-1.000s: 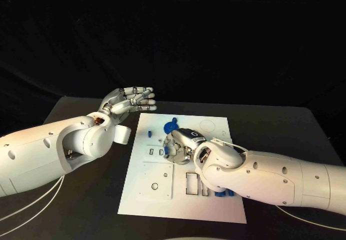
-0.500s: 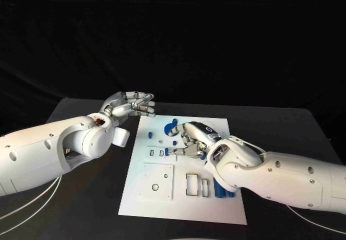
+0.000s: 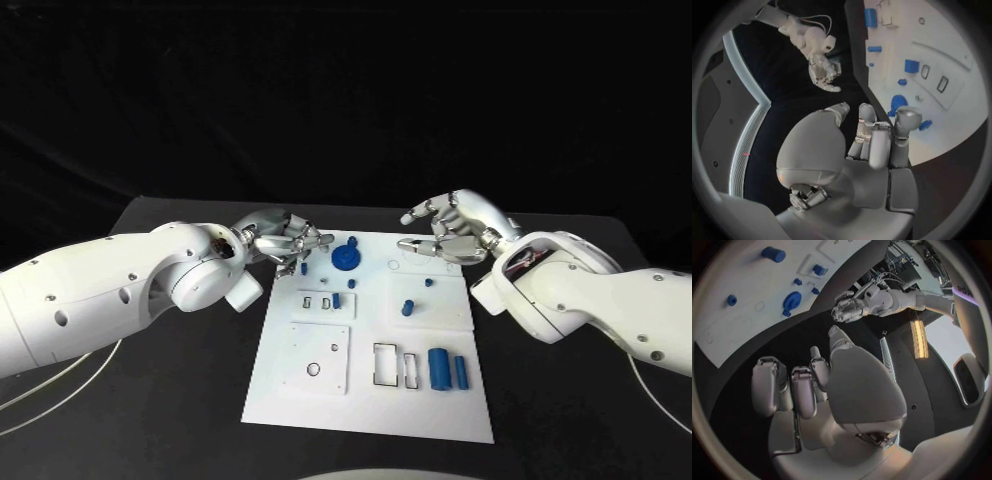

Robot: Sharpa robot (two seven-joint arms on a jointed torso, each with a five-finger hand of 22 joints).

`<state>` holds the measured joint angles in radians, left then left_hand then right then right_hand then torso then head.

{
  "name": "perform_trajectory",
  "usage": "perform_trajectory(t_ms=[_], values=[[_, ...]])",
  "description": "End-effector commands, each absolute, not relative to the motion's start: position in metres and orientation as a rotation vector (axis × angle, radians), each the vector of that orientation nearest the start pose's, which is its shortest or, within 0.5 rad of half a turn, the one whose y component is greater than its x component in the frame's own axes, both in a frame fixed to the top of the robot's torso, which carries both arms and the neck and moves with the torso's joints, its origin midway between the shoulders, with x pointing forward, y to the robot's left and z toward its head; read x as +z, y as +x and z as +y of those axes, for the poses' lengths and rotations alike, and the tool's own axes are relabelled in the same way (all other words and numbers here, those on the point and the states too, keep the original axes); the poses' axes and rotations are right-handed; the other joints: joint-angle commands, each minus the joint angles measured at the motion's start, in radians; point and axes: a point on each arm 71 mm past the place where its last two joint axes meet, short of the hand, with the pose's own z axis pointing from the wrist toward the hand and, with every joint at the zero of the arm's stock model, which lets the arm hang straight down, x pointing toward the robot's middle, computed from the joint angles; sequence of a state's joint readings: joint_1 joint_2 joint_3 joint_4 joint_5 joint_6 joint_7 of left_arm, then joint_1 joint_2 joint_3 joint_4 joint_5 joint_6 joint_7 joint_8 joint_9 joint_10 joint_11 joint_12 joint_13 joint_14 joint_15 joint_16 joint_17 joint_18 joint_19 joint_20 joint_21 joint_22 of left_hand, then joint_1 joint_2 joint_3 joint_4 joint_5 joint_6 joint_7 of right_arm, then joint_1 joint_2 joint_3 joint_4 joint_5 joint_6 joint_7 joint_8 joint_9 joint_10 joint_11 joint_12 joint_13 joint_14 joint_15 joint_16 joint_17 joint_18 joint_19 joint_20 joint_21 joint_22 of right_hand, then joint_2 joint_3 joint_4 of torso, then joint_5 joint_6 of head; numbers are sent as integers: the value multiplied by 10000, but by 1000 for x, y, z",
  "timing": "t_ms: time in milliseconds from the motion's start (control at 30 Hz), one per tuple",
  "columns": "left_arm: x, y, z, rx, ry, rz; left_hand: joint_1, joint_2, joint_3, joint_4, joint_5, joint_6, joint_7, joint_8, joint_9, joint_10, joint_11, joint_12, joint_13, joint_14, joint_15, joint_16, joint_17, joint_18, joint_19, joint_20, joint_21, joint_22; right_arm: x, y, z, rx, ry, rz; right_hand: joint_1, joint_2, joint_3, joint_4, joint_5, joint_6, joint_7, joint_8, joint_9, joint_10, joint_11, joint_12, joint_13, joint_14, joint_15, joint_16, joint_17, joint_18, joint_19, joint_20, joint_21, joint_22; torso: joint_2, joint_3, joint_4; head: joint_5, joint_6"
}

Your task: Assemble the parts on the task board

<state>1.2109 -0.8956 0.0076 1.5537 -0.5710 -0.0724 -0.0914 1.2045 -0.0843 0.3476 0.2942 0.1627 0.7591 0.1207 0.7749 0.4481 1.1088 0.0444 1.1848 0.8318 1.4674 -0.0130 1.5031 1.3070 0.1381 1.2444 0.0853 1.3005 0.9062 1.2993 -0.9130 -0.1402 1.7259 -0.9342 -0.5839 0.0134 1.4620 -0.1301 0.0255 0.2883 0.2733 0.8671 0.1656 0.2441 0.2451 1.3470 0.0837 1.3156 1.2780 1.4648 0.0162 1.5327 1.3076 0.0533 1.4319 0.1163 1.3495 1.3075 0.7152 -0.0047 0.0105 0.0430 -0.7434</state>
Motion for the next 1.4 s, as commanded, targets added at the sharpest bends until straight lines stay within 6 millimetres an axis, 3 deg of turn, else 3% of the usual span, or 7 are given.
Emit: perform_trajectory(t_ms=[33, 67, 367, 467, 767, 1100, 1400], values=[[-191, 478, 210, -8731, -4269, 22074, -279, 34, -82, -1, 15, -5, -125, 355, 219, 468, -86, 580, 772, 478, -120, 126, 1106, -219, 127, -78, 242, 369, -150, 456, -200, 10290, 3741, 15569, -164, 47, 16, 28, -24, 75, -20, 96, 16, 14, -42, 38, 2, 795, -88, -29, 1527, 61, -9, -18, -24, 1113, -92, 51, 36, -24, -50], [-192, 479, 208, -8261, -4049, 22345, -616, 53, -196, 14, 9, 40, -181, 524, 327, 671, -126, 787, 1059, 540, -163, 175, 1231, -240, 174, -117, 330, 507, -150, 458, -206, 10129, 3890, 15545, -229, 47, -9, 25, -106, 70, -25, 116, 17, 17, -47, 41, -2, 797, -93, -28, 1531, 60, -5, -25, -23, 1116, -108, 60, 34, -21, -78], [-196, 483, 188, -6758, -3149, 23113, -1233, -66, -582, 7, -14, 36, -267, 873, 602, 659, -207, 850, 1103, 534, -232, 153, 1194, -248, 147, -184, 395, 581, -149, 466, -224, 9584, 4224, 15498, -251, 40, -22, 20, -142, 60, -27, 125, 16, 11, -50, 35, -11, 791, -96, -38, 1507, 67, -22, -28, -54, 1097, -152, 120, 48, 29, -156], [-194, 487, 181, -6341, -2626, 23206, -1427, -41, -715, 15, -38, 27, -300, 998, 712, 658, -235, 866, 1115, 534, -257, 149, 1193, -247, 131, -205, 405, 588, -149, 467, -228, 9480, 4287, 15487, -345, 27, -71, 28, -232, 29, -29, 145, 12, -6, -50, 17, -39, 787, -99, -47, 1489, 73, -37, -34, -87, 1080, -143, 106, 79, -11, -162], [-194, 497, 168, -5394, -1512, 23341, -1652, 28, -848, 14, -92, -16, -322, 1102, 820, 629, -253, 863, 1098, 515, -273, 125, 1144, -249, 113, -221, 411, 598, -149, 469, -233, 9311, 4378, 15478, -400, 36, -95, 32, -280, 11, -28, 158, 10, -12, -51, 11, -51, 783, -100, -55, 1471, 77, -44, -36, -104, 1073, -120, 98, 53, 44, -211], [-196, 500, 160, -5152, -1087, 23622, -1663, 52, -858, 8, -84, -15, -329, 1131, 847, 644, -258, 880, 1132, 508, -276, 118, 1128, -261, 144, -223, 438, 667, -150, 470, -233, 9231, 4344, 15565, -421, 45, -103, 30, -295, 0, -28, 163, 9, -16, -51, 7, -57, 786, -100, -50, 1485, 78, -46, -37, -110, 1070, -111, 85, 84, 27, -254], [-200, 503, 156, -4998, -892, 23865, -1653, 83, -860, 0, -58, -30, -335, 1159, 878, 601, -262, 856, 1083, 489, -279, 99, 1083, -267, 156, -226, 453, 699, -151, 471, -233, 9205, 4284, 15614, -420, 44, -106, 23, -299, -5, -28, 166, 8, -36, -51, -15, -83, 776, -101, -66, 1445, 89, -72, -37, -153, 1042, -96, 90, 52, 54, -310]])
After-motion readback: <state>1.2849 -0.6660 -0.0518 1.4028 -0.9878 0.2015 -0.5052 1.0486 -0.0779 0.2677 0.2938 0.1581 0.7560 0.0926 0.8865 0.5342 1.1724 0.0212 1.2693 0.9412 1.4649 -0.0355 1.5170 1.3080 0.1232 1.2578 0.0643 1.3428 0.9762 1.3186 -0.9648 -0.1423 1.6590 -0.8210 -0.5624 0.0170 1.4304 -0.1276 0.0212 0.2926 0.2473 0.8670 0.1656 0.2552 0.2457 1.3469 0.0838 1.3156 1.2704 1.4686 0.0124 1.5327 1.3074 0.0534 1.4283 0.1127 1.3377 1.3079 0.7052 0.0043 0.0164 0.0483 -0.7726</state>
